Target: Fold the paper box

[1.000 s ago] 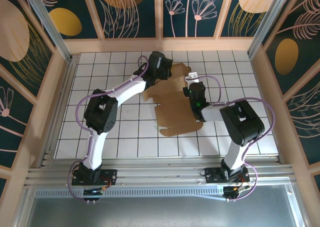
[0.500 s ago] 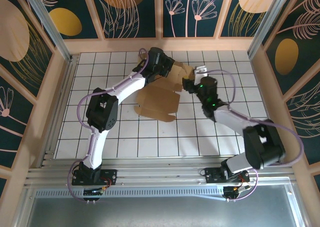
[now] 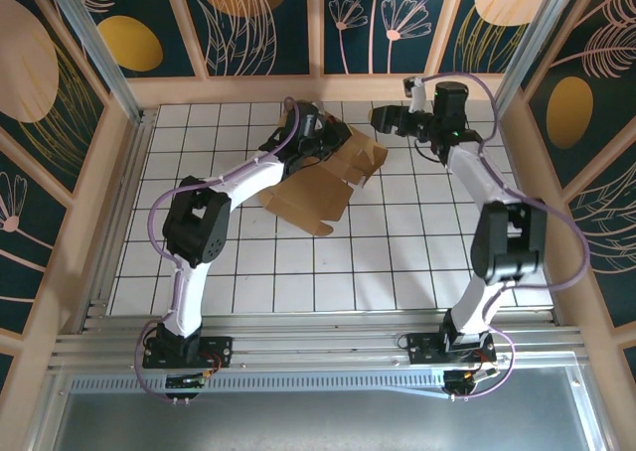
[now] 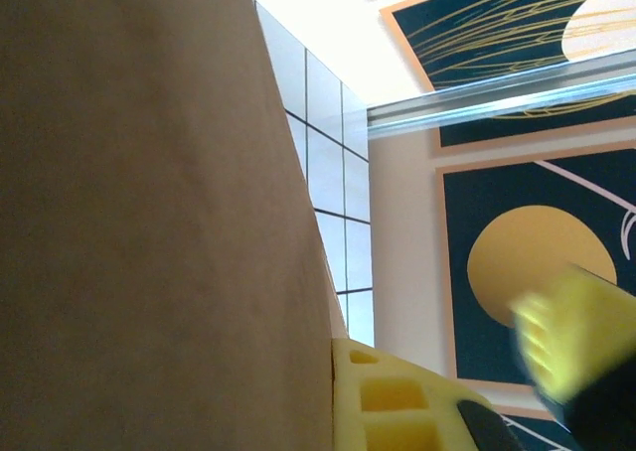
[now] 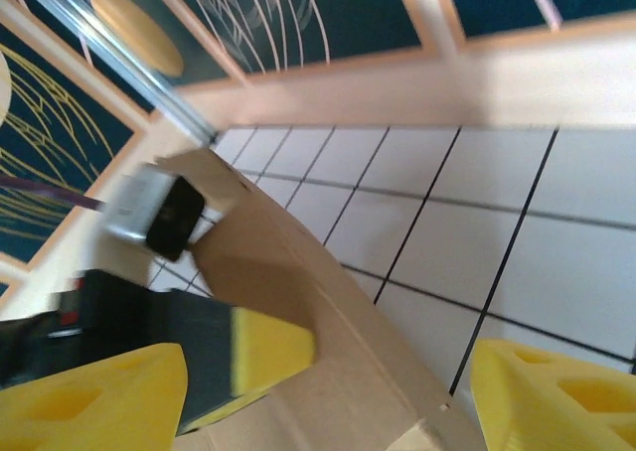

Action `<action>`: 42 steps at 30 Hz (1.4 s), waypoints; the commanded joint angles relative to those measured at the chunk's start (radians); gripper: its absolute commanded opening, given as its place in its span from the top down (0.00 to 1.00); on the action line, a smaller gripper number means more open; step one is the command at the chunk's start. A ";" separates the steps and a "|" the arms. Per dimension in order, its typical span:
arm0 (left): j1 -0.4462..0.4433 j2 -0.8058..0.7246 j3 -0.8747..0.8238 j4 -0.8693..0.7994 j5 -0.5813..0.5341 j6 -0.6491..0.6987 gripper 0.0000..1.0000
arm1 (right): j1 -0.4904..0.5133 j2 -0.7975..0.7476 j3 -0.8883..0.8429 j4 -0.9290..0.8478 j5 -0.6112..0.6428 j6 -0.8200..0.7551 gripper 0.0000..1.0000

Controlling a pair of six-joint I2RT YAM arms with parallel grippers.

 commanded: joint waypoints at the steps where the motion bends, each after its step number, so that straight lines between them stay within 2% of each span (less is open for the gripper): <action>1: 0.005 -0.019 -0.024 0.020 0.038 0.014 0.95 | -0.001 0.140 0.128 -0.162 -0.196 -0.062 0.24; 4: 0.015 -0.024 -0.052 0.053 0.051 -0.026 0.91 | -0.004 0.229 0.190 -0.164 -0.253 -0.074 0.25; 7: 0.030 -0.033 -0.095 0.089 0.050 -0.071 0.88 | 0.000 0.282 0.218 -0.156 -0.312 -0.057 0.30; 13: 0.050 -0.017 -0.130 0.153 0.081 -0.132 0.80 | 0.008 0.339 0.221 -0.114 -0.347 -0.010 0.38; 17: 0.063 -0.026 -0.157 0.191 0.082 -0.159 0.75 | 0.014 0.384 0.254 -0.148 -0.317 -0.008 0.43; 22: 0.074 -0.049 -0.162 0.180 0.072 -0.132 0.75 | 0.026 0.418 0.310 -0.183 -0.275 -0.007 0.49; 25: 0.073 -0.051 -0.169 0.174 0.079 -0.129 0.76 | 0.036 0.439 0.352 -0.220 -0.276 -0.020 0.46; 28: 0.073 -0.050 -0.184 0.167 0.075 -0.129 0.85 | 0.036 0.455 0.392 -0.250 -0.268 -0.036 0.40; 31: 0.074 -0.050 -0.191 0.174 0.084 -0.129 0.85 | 0.044 0.481 0.446 -0.298 -0.267 -0.065 0.38; 37: 0.076 -0.057 -0.194 0.180 0.086 -0.138 0.85 | 0.060 0.549 0.531 -0.359 -0.306 -0.072 0.41; 42: 0.079 -0.054 -0.194 0.182 0.085 -0.144 0.84 | 0.072 0.545 0.497 -0.351 -0.306 -0.078 0.41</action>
